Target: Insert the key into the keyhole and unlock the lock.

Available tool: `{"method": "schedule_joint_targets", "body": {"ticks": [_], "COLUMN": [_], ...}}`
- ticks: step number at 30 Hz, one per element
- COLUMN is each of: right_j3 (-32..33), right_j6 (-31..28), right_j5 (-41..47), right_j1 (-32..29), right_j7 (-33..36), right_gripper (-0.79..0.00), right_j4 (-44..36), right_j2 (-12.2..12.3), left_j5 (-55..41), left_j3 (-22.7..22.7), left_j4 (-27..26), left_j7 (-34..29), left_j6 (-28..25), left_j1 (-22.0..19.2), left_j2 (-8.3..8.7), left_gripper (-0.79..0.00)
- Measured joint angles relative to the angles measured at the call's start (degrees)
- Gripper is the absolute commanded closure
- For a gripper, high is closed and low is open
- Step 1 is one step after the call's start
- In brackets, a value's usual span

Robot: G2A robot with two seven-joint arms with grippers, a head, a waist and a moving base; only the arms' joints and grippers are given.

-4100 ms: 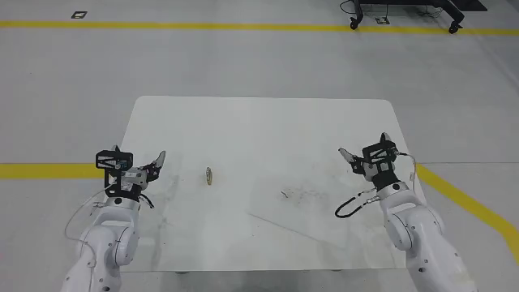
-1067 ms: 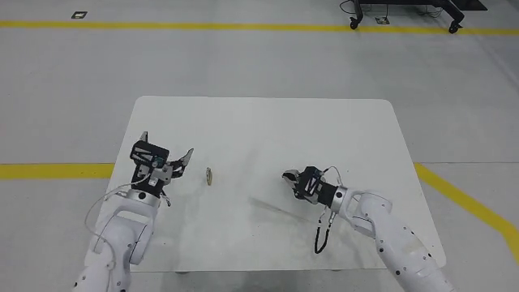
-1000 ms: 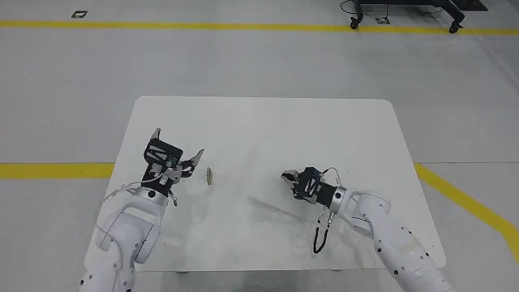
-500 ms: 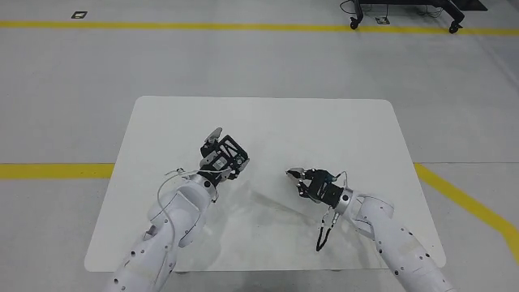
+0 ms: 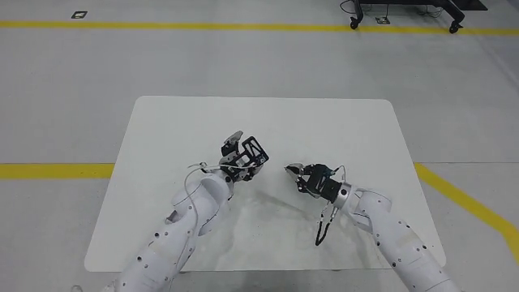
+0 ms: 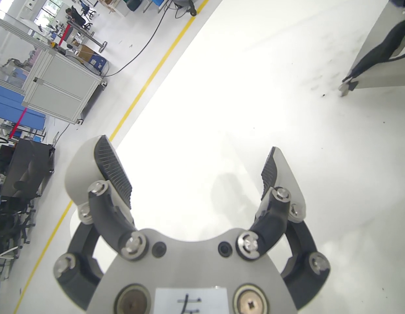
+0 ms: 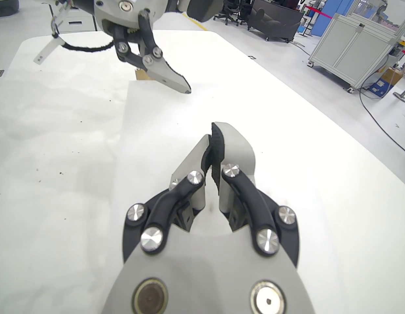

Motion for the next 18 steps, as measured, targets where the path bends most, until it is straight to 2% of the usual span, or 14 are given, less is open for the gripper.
{"method": "schedule_joint_targets", "body": {"ticks": [5, 10, 14, 18], "right_j3": [0.35, 1.30, 2.59, 3.80], "right_j6": [-0.70, -1.36, -2.69, -3.06], "right_j5": [0.08, 1.44, 2.86, 3.93], "right_j1": [-0.26, -0.30, -1.19, -2.17], "right_j7": [-0.82, -1.98, -3.01, -1.43], "right_gripper": [0.000, 0.000, 0.000, 0.000], "right_j4": [-0.28, 0.19, -1.04, -2.51], "right_j2": [0.22, 0.45, 0.80, 1.10], "left_j5": [0.00, -0.89, 0.00, -1.38], "left_j3": [2.40, 2.51, 0.07, -6.51], "left_j4": [4.98, 7.76, 5.86, -0.60], "left_j7": [-0.57, -0.14, 1.36, 3.59], "left_j6": [1.99, 3.38, 5.28, 7.10], "left_j1": [-3.18, -4.66, -3.98, -0.29], "left_j2": [-1.17, -1.79, -1.50, -0.32], "left_gripper": [-0.785, -0.785, -0.785, -0.785]}}
